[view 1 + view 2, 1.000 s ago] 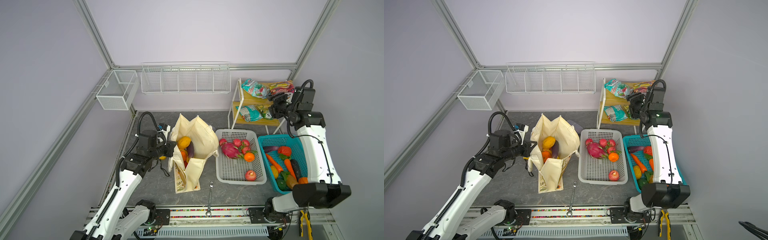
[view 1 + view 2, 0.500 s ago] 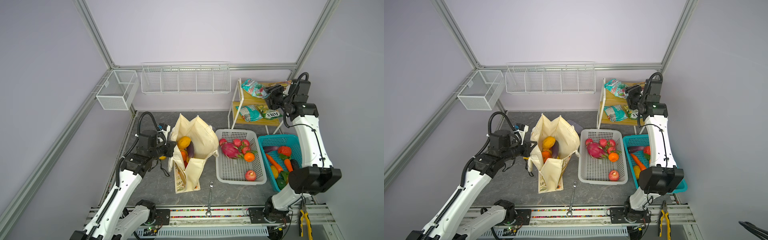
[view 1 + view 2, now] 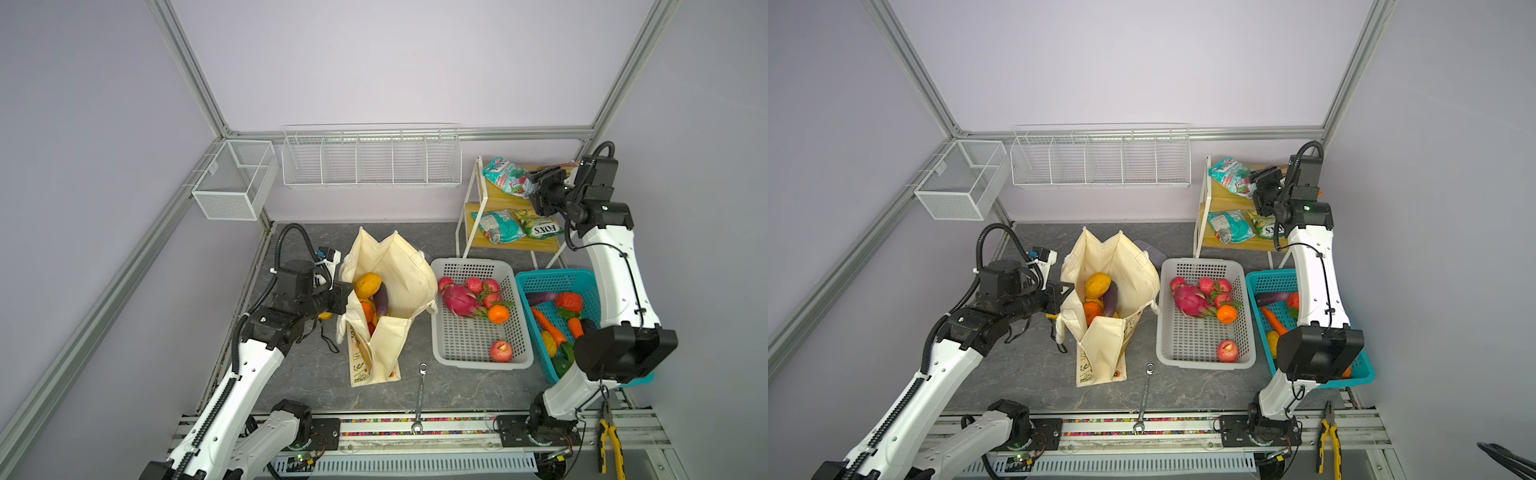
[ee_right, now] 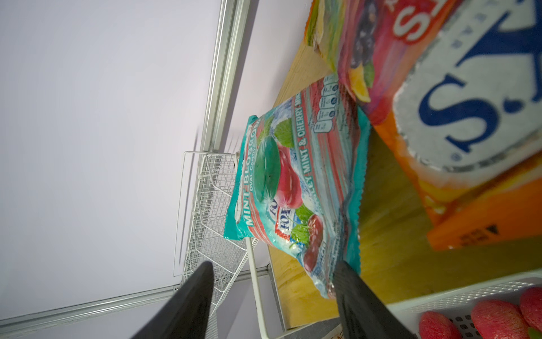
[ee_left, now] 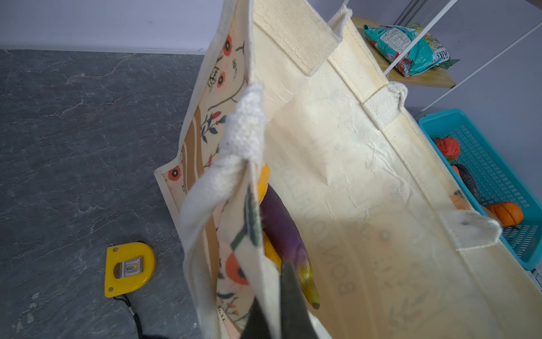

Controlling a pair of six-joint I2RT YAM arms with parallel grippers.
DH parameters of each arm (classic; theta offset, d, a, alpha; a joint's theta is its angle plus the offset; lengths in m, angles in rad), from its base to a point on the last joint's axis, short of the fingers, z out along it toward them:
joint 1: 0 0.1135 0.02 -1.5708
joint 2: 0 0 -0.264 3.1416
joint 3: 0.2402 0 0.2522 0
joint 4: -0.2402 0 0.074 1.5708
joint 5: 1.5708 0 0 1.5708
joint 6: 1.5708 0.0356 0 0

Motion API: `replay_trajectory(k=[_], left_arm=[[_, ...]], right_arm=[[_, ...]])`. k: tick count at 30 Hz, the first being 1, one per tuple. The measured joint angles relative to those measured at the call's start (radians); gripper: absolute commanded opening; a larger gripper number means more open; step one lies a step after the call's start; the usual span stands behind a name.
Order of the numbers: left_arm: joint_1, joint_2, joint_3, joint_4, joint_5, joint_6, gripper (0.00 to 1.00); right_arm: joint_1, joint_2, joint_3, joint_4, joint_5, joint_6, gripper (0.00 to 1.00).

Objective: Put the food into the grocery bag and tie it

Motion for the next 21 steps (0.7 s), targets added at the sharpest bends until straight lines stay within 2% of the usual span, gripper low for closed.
replay_trajectory(k=[12, 21], left_arm=[[0.000, -0.003, 0.000, 0.000, 0.000, 0.000, 0.00], [0.000, -0.005, 0.000, -0.001, 0.000, 0.000, 0.00]], right_arm=[[-0.006, -0.108, -0.033, -0.041, 0.053, 0.008, 0.69], [-0.006, -0.095, -0.035, -0.042, 0.044, 0.033, 0.68]])
